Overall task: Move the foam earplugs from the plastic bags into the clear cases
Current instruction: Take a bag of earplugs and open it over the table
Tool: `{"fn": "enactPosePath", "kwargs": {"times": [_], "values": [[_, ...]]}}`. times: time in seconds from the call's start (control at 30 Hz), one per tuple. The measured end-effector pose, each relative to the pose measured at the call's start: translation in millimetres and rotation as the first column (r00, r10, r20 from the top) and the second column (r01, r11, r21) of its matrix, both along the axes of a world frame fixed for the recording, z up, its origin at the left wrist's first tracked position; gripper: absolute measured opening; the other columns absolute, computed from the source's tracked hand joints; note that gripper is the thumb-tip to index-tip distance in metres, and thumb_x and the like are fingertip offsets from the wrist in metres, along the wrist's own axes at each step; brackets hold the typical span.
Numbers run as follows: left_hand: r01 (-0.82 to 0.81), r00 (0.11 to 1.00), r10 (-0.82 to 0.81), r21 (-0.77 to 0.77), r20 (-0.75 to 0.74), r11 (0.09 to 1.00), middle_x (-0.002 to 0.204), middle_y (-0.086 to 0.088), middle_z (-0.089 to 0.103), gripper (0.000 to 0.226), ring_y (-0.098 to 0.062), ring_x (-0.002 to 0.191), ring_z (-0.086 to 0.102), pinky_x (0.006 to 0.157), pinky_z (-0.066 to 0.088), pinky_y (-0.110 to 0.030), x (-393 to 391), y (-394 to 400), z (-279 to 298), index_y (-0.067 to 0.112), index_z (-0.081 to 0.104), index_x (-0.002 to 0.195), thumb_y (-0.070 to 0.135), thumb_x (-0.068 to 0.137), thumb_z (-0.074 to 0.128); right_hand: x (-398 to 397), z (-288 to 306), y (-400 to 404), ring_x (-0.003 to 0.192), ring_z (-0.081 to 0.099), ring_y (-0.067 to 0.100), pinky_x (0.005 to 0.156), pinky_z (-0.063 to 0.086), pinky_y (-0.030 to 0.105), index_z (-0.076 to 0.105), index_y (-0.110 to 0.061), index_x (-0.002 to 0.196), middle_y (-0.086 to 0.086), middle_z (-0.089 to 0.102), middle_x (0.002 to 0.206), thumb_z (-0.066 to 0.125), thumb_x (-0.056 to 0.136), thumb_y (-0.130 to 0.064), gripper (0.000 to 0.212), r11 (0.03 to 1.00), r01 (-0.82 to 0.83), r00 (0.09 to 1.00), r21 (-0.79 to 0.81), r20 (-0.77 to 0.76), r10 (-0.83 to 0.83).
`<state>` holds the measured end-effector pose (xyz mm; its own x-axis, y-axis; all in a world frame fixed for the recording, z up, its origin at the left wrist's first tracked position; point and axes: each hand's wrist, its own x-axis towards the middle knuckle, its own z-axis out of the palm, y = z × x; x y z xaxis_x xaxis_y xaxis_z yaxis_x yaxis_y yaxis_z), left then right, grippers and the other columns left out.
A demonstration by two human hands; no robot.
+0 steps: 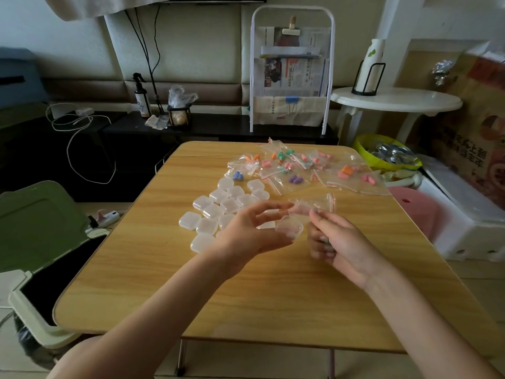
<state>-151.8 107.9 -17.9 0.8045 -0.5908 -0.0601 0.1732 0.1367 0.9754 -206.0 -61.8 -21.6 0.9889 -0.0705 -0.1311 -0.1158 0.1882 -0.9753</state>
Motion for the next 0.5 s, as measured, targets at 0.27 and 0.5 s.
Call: {"fn": "enactPosePath", "kwargs": {"times": [0.27,0.5], "values": [[-0.021,0.988,-0.016,0.232,0.156,0.973,0.115,0.0,0.068,0.042,-0.01,0.099,0.068,0.093,0.053,-0.031,1.6,1.1,-1.0,0.024,0.069,0.109,0.0,0.075,0.075,4.2,3.6,-0.5,0.062,0.036,0.011,0.06,0.03,0.027,0.06,-0.009,0.117,0.001,0.042,0.07,0.027,0.096,-0.011,0.039,0.991,-0.054,0.996,0.126,-0.069,0.063],[-0.162,0.977,0.136,0.163,0.163,0.973,0.118,-0.002,0.065,0.039,-0.014,0.093,0.069,0.085,0.055,-0.028,6.3,-0.4,-5.2,0.024,0.069,0.103,0.0,0.074,0.076,3.6,0.2,-5.7,0.075,0.062,0.016,0.067,0.053,0.023,0.055,-0.005,0.112,0.015,0.063,0.091,0.058,0.088,0.003,0.025,0.996,0.085,0.996,-0.012,0.041,-0.084]]}}
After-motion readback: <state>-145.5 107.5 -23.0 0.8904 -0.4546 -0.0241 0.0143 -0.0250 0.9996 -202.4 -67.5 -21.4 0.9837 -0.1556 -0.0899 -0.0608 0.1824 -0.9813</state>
